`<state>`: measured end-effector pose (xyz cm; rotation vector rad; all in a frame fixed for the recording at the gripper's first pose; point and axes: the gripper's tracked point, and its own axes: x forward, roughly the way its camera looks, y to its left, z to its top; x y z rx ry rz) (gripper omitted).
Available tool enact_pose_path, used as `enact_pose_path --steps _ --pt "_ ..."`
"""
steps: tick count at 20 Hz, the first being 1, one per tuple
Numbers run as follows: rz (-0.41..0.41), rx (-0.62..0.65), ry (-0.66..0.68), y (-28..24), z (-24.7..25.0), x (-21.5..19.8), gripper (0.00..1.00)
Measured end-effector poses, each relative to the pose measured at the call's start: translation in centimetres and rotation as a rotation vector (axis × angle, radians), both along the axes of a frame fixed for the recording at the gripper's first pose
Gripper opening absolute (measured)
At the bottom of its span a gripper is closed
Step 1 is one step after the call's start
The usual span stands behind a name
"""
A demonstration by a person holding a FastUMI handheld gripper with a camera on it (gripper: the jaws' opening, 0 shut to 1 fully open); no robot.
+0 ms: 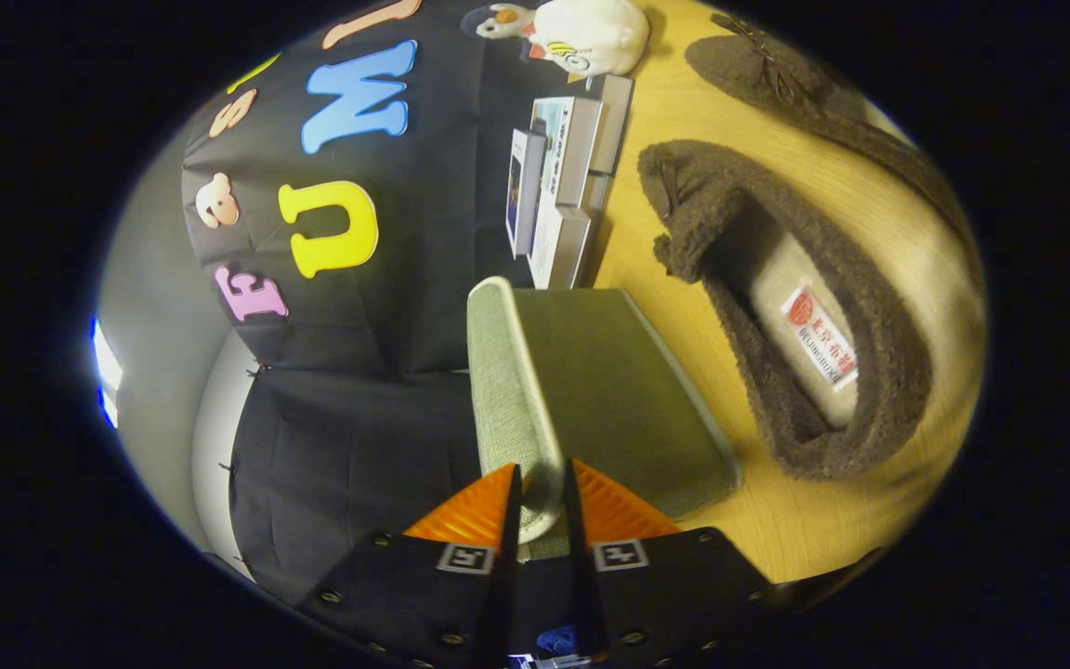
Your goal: Open the storage box then place both shoes into the box .Put the left shoe in first, then the right shoe, with the right side of both shoes facing outward in a uniform manner.
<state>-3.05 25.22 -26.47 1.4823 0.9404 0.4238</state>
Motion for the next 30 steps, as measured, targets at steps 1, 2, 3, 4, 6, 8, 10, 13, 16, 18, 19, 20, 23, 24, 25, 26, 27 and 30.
enact_pose_path --steps 1,2,3,4,6,8,10,13,16,18,19,20,23,24,25,26,27,30 --pt "-0.001 0.022 0.002 0.5 0.3 0.5 0.15" --pt "0.016 0.015 -0.002 0.7 0.3 0.2 0.1" --pt "0.04 0.012 -0.015 0.9 0.6 -0.3 0.1" --pt "0.058 0.003 -0.043 1.8 0.9 -0.5 0.11" --pt "0.037 -0.016 -0.054 1.4 0.6 1.3 0.0" --pt "0.062 -0.038 -0.074 0.9 1.8 0.4 0.0" --pt "0.071 -0.055 -0.11 0.8 3.4 0.5 0.0" --pt "0.094 -0.071 -0.178 1.4 6.3 1.2 0.0" --pt "0.123 -0.093 -0.254 2.4 9.5 1.9 0.0" --pt "0.146 -0.096 -0.291 3.5 11.5 1.9 0.0" --pt "0.153 -0.096 -0.308 4.0 12.5 1.9 0.0" --pt "0.161 -0.095 -0.324 4.5 13.4 2.0 0.0" --pt "0.183 -0.113 -0.37 6.2 15.6 2.3 0.0" --pt "0.19 -0.123 -0.385 6.9 16.2 2.4 0.0" --pt "0.197 -0.135 -0.399 7.6 16.7 2.5 0.0" --pt "0.203 -0.147 -0.416 8.3 17.3 2.7 0.0" --pt "0.211 -0.169 -0.434 9.0 17.8 2.7 0.0" --pt "0.251 -0.245 -0.505 11.6 19.2 2.5 0.0"
